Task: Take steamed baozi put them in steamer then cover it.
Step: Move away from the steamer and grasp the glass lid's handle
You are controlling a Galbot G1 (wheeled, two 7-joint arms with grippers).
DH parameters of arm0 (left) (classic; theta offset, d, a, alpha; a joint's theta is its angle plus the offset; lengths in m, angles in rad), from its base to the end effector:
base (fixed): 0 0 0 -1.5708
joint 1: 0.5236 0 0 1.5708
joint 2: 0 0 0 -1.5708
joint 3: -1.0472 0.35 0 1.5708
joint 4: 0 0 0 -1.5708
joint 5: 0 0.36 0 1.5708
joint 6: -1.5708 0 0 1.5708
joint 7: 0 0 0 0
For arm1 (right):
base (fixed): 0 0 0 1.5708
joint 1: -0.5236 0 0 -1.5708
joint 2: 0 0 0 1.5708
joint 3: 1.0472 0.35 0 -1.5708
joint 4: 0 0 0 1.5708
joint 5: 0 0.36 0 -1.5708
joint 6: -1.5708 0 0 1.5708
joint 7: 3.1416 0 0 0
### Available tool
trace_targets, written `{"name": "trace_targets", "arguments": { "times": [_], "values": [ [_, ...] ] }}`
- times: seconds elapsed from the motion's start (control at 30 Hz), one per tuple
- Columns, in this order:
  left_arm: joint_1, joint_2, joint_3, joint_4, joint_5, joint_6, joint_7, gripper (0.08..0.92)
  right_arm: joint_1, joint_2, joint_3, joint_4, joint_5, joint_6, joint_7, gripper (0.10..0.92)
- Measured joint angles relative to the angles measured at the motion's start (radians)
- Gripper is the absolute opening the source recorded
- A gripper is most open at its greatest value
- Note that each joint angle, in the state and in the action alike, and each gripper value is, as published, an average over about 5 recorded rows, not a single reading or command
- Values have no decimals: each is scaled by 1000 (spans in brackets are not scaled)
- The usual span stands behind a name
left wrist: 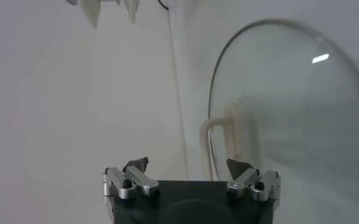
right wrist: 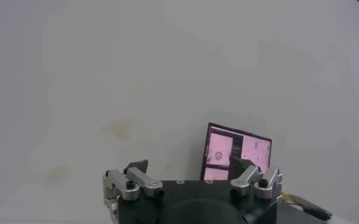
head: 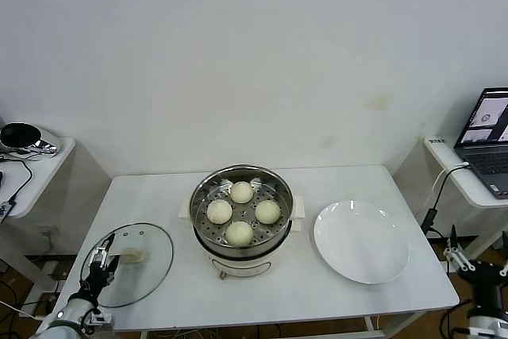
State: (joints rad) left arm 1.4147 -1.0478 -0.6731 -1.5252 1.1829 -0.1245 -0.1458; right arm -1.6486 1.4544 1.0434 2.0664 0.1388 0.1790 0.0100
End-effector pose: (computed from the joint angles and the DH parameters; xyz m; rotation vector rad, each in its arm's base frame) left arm 0.2274 0.2294 -0.3990 -0.2220 -1.9664 -2.2552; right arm 0.1365 -0.1770 -0.2869 0.5599 2.9326 -0.3947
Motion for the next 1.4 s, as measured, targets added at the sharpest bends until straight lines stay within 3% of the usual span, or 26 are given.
{"name": "trace_targets", "arguments": {
  "times": [0.6,1.27,1.4],
  "values": [
    [-112,-6,49,105,-43,-5,-5,792,-12,19,2,-3,-19,-1,-5,823],
    [-115,15,71,142,-114,-17,-32,222,-6,11,-29,2,-32,-10,-8,823],
    [-92,25,60,108,-138,2,-42,152,-12,7,-39,7,-37,-8,-8,823]
  ]
}}
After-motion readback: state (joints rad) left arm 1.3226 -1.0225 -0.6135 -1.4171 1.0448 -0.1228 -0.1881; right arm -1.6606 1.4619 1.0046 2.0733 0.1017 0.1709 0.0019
